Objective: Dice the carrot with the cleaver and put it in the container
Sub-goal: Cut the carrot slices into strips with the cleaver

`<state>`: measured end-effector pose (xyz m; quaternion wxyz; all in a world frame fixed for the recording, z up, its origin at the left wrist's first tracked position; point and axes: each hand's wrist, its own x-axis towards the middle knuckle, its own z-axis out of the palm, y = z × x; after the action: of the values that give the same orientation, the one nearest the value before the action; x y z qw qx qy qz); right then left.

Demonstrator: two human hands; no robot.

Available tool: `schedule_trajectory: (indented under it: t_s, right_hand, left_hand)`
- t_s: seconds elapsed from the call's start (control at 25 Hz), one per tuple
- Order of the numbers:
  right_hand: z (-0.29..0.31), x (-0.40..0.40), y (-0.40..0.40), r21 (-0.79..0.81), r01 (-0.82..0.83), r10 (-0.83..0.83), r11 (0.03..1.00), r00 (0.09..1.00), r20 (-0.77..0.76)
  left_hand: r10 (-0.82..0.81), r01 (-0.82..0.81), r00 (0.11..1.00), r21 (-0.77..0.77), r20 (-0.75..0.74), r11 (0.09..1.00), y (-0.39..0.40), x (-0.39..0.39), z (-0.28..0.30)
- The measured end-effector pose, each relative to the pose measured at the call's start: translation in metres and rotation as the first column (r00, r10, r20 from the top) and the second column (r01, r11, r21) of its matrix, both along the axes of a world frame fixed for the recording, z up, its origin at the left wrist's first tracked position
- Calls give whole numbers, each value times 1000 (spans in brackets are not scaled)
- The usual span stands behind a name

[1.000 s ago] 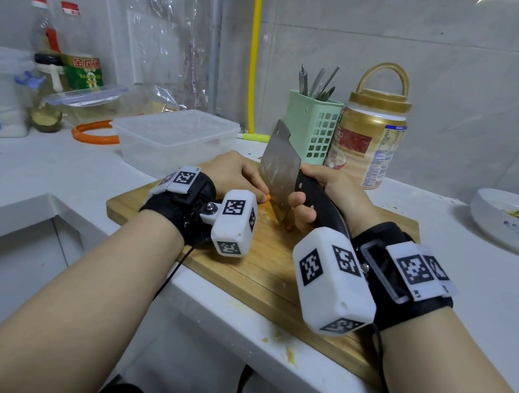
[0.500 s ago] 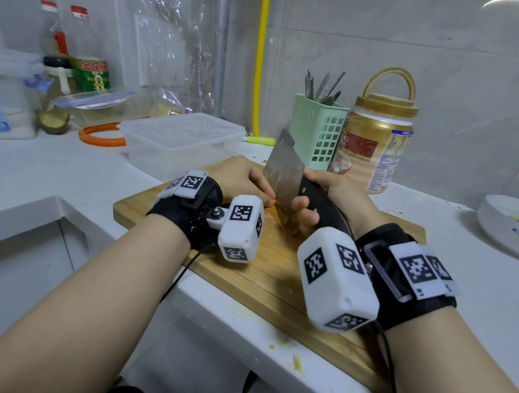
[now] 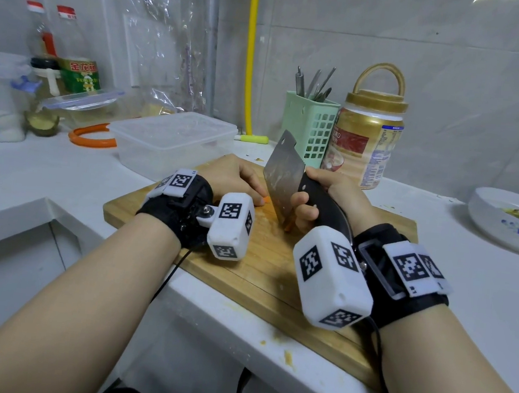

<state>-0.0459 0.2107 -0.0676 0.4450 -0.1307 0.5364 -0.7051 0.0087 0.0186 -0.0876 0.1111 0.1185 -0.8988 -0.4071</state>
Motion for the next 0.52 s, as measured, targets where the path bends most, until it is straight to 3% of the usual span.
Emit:
schedule_trajectory:
  t_s: [0.52]
  right_hand:
    - [3, 10, -4, -55, -4, 3, 998, 1000, -10]
  left_hand:
    - [6, -6, 1000, -11, -15, 1000, -6, -1, -4]
